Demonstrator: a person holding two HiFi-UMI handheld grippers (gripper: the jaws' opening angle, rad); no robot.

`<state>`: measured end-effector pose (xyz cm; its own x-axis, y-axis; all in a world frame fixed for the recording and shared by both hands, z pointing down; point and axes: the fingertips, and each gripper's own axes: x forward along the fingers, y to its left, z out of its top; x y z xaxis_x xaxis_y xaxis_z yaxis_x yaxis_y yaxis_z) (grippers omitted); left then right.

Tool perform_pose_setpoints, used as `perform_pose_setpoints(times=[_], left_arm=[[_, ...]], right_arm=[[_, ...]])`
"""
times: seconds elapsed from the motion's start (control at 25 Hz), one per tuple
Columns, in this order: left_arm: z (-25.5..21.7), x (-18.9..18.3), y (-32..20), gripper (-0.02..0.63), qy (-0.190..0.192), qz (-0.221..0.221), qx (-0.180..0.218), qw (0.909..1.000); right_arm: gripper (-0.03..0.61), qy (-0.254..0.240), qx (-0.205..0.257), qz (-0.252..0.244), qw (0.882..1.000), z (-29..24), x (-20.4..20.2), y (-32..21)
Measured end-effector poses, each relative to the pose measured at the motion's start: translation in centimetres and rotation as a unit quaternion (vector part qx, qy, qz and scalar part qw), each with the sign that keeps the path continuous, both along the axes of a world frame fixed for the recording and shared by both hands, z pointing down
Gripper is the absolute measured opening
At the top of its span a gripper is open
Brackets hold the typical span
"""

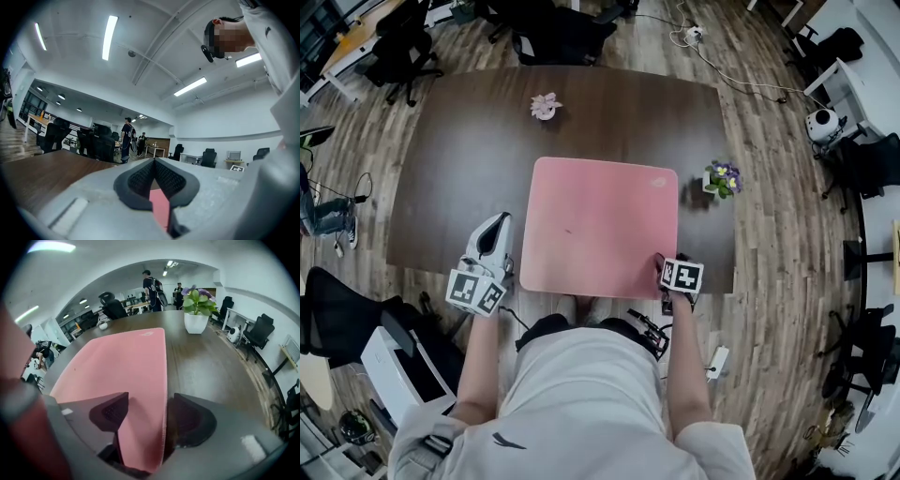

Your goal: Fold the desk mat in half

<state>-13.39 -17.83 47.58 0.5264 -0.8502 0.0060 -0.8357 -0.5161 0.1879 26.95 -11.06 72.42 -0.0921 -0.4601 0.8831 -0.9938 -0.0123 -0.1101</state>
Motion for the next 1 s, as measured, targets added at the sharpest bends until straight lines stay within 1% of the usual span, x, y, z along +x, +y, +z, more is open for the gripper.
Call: perform_pose_setpoints(times=[0.04,0.16,0.32,0.48,0.68,0.72,0.88,1.0], left_arm=[[0.0,0.1,0.0,0.005,0.0,0.0,0.0,1.0],[0.1,0.4,0.1,0.005,0.001,0.004,0.0,1.0],[0.4,1.0,0.2,0.005,0.001,0.01,-0.003,0.9999],[0.5,1.3,0.5,0.005,0.002,0.016,-0.004,0.9999],[0.4,1.2,0.8,0.005,0.0,0.017,-0.005,0.9998],[0.3,1.1,0.9,0.005,0.0,0.017,-0.005,0.9998],[0.2,0.8,1.4,0.005,-0.001,0.015,-0.002,0.9999],[0.1,0.5,1.8,0.005,-0.002,0.011,-0.002,0.9999]], right_arm=[[0.304,-0.007,0.005,0.002,1.0,0.0,0.1,0.1],[0.301,-0.004,0.016,0.003,1.0,0.1,0.0,0.1],[0.24,-0.006,0.012,0.003,1.0,0.1,-0.7,-0.1],[0.199,-0.014,0.006,-0.01,1.0,0.1,-1.1,-0.2],[0.095,-0.054,0.025,-0.023,0.998,0.0,-2.4,-0.4],[0.062,-0.057,0.029,-0.028,0.998,-0.1,-2.6,-0.4],[0.051,-0.047,0.035,-0.045,0.997,-0.2,-2.8,-0.3],[0.046,-0.053,0.043,-0.046,0.997,-0.6,-2.8,-0.3]])
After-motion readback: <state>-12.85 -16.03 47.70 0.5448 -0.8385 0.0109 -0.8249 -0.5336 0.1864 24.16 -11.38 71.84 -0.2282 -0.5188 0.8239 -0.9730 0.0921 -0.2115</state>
